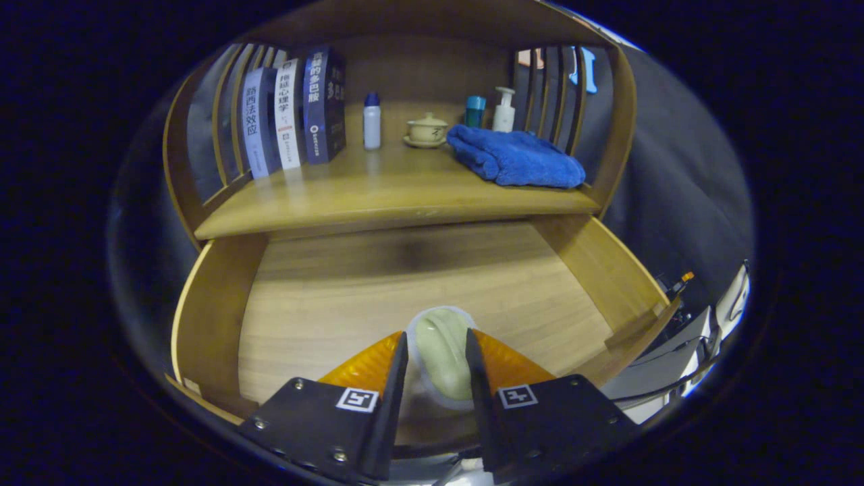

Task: Pull open the drawer, take out the items inside it, and place them on the countertop above the cabinet.

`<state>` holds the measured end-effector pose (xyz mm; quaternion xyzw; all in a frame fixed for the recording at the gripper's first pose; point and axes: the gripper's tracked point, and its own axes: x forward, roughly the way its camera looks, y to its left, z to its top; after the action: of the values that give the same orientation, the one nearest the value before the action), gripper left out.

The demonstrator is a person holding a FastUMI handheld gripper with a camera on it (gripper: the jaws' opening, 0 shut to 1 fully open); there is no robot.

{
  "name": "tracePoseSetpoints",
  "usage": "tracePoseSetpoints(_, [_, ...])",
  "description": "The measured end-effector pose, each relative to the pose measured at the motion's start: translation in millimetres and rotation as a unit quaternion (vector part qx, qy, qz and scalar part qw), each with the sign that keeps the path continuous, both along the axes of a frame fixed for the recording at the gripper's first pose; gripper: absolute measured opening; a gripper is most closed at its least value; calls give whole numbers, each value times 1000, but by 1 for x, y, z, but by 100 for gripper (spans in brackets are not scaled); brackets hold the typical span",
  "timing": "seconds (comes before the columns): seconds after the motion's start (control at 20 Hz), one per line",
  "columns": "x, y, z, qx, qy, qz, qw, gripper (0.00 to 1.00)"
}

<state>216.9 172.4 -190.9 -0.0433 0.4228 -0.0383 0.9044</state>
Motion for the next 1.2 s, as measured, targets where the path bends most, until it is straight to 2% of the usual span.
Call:
tracePoseSetpoints(0.15, [6,-5,-13,-12,34,-4,999,46])
tracePoseSetpoints(0.35, [18,-14,-10,-10,36,3,999,46])
tracePoseSetpoints(0.55, [16,-34,-11,-43,43,14,998,46])
tracePoseSetpoints(0.75, [11,-40,-28,-23,65,7,998,46])
tracePoseSetpoints(0.9, [18,-45,-19,-32,44,15,998,13])
tracePoseSetpoints(1.05, [33,-41,13,-13,-17,2,1000,13])
tracePoseSetpoints(1.2, [41,-41,53,-26,-62,5,998,13])
